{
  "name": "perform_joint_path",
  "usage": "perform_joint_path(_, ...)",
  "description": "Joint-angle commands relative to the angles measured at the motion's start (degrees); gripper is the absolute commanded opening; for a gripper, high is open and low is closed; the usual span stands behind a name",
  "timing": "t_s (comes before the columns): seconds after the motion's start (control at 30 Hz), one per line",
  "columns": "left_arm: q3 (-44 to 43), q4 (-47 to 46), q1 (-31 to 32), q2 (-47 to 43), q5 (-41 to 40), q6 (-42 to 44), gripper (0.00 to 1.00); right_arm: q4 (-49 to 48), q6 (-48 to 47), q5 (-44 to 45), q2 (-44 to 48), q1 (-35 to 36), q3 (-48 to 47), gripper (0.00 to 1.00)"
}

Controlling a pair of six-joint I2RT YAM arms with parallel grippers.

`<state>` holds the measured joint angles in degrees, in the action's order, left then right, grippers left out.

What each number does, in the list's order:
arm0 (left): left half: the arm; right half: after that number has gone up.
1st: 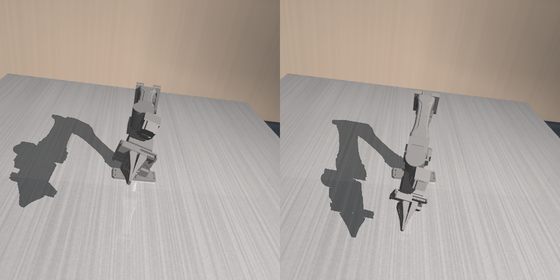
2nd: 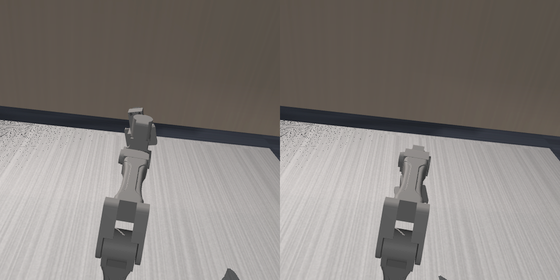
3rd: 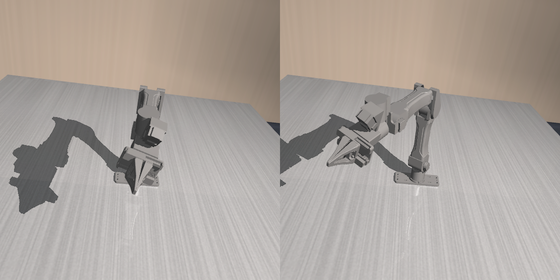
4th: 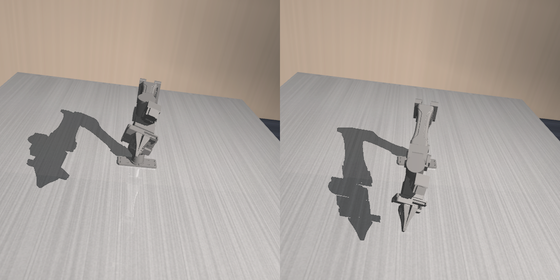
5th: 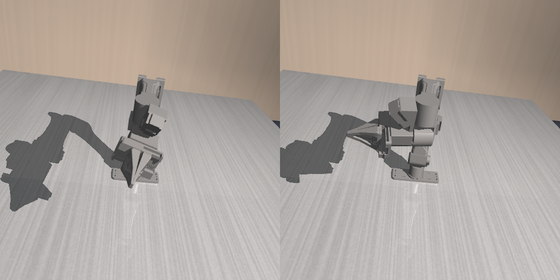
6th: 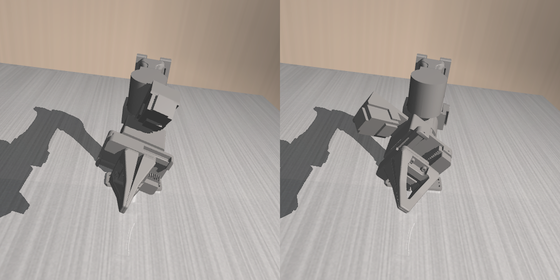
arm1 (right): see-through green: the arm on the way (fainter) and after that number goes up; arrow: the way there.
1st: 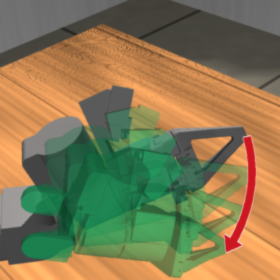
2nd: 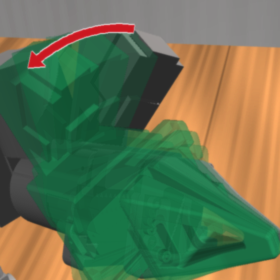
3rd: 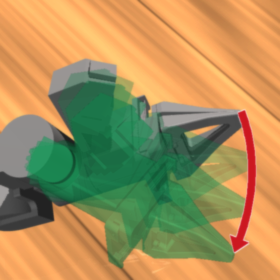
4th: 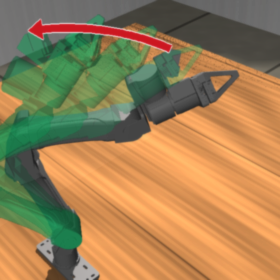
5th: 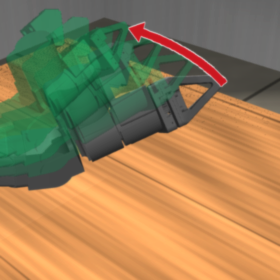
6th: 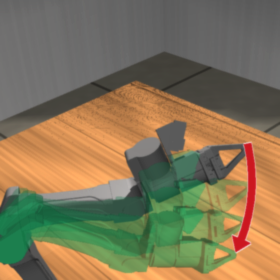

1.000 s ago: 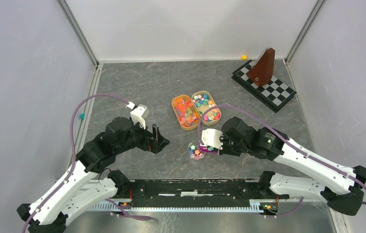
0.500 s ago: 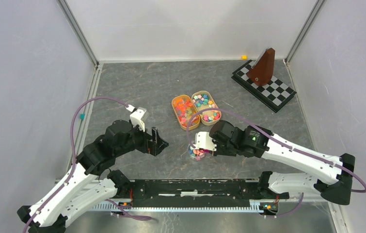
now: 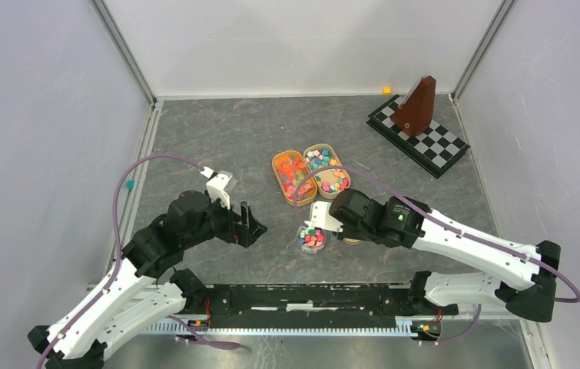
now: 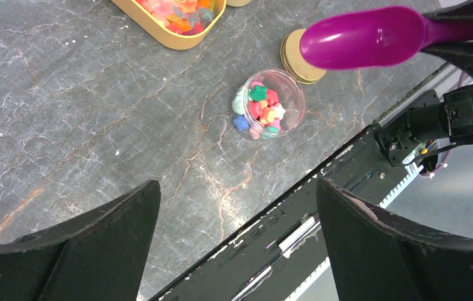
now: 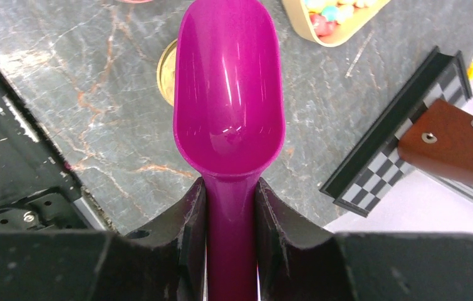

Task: Pack the candies
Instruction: Place the fake candies in the packing bottle.

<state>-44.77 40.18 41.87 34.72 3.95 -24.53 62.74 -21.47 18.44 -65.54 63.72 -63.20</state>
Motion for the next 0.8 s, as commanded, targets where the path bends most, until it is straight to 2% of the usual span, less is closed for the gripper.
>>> perform_joint_path(0.0, 0.3, -2.5, 0.0, -0.3, 0.3, 1.2, 1.0, -2.4, 2.6, 8.7, 1.2, 0.0, -2.5, 0.0)
perform_joint_path(0.3, 0.4, -2.6, 0.0, 0.1, 0.8, 1.2, 1.0, -7.2, 3.3, 17.6, -3.0, -4.0, -4.5, 0.0)
perform_joint_path(0.77, 0.5, -2.6, 0.0, 0.6, 0.6, 1.3, 1.0, -9.9, 2.7, 25.9, -18.2, -8.2, -9.5, 0.0)
